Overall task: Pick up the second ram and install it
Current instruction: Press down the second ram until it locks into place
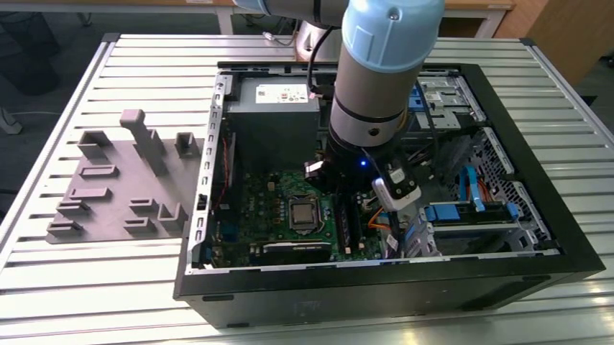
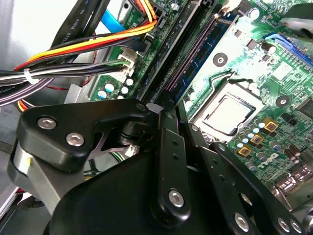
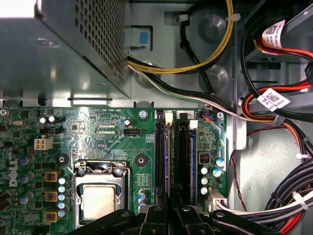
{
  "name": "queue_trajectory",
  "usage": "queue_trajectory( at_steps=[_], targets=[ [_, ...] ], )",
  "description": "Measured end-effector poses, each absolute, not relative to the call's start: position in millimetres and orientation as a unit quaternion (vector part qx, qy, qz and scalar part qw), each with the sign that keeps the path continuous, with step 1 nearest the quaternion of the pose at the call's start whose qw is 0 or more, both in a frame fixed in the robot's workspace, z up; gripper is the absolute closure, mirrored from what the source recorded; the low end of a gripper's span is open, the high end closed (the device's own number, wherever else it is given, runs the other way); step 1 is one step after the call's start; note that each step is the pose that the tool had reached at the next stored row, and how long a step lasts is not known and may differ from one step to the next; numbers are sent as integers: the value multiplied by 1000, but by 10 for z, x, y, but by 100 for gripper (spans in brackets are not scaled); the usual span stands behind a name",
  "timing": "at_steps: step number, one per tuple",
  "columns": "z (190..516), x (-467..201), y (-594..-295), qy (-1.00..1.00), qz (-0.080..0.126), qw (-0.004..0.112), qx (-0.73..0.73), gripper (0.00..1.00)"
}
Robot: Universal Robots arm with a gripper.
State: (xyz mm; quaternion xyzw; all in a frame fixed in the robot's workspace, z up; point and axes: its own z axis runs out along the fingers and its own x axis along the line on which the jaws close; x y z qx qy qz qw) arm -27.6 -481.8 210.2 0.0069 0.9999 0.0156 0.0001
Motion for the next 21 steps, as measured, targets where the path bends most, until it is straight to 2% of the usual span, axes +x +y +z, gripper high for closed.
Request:
queue_trajectory(
  at_steps=[21],
  targets=[
    [2110,-276,-4823,1000,23,0,7,86]
  ],
)
